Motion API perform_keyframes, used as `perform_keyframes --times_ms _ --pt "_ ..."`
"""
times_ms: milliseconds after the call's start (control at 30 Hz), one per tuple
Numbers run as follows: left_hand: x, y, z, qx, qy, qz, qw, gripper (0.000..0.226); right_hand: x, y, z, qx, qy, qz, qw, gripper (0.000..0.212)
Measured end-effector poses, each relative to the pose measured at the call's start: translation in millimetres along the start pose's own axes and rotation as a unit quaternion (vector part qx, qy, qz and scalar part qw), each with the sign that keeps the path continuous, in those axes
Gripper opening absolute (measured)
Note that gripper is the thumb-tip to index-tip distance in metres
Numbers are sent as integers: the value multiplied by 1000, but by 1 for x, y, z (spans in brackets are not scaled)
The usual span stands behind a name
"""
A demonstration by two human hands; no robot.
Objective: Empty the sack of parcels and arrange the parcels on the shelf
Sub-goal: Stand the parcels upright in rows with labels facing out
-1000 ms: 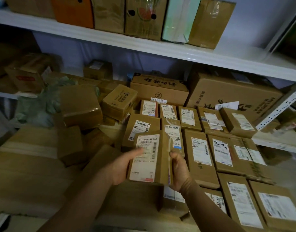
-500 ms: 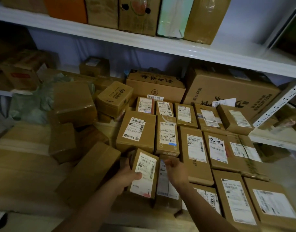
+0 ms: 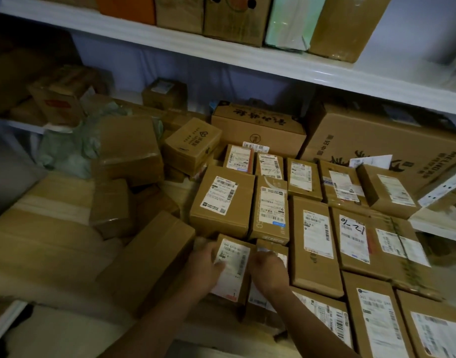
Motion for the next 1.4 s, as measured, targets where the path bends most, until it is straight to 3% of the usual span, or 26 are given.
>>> perform_keyframes --times_ms 100,200,300,433,600,667,800,933,1067,1167,1233,1267,1333,1400 --pt "58 29 -1 -95 147 88 981 43 -8 -23 4 5 -16 47 999 21" --pt "104 13 5 -53 200 233 950 68 -19 -56 -2 30 -43 94 994 23" --pt "126 -37 6 83 137 299 941 113 -33 -79 -13 31 -74 160 984 20" --pt "125 -74 -2 128 59 299 944 137 -51 -101 -33 -15 -144 209 967 26" --pt "131 -64 -1 80 76 297 949 134 -67 -125 -51 -104 -221 299 922 38" --pt "135 -52 -2 41 98 260 960 129 -73 -132 -54 -151 -235 354 892 57" --pt "135 -36 8 -42 74 158 984 92 -70 -135 -51 -213 -199 428 856 104" --pt "140 -18 13 -95 11 11 995 28 -70 -119 -49 -247 -174 443 844 115" --pt "131 -12 3 -96 -67 -45 992 28 -67 -119 -50 -250 -140 457 842 122" --pt "144 -22 9 -66 22 -73 995 19 -64 -114 -51 -255 -127 454 844 100" --pt "163 -46 17 26 98 -147 984 17 -62 -111 -51 -264 -135 472 830 80" --pt "165 -59 18 89 88 -194 973 27 -61 -111 -52 -268 -146 479 823 73" --pt "152 -77 17 184 -18 -268 946 53 -59 -114 -55 -266 -170 489 813 53" --pt "138 -77 6 209 -129 -287 926 58 -65 -120 -61 -260 -205 491 806 48"
Point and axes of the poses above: each hand's wrist, its own z-axis towards the middle knuckle, its own x-axis out of the back of the hand, y = z × x, the point moved 9 cm from there along z, towards the middle knuckle, and after that the axes turned 12 degrees about y, right-handed, at the moved point
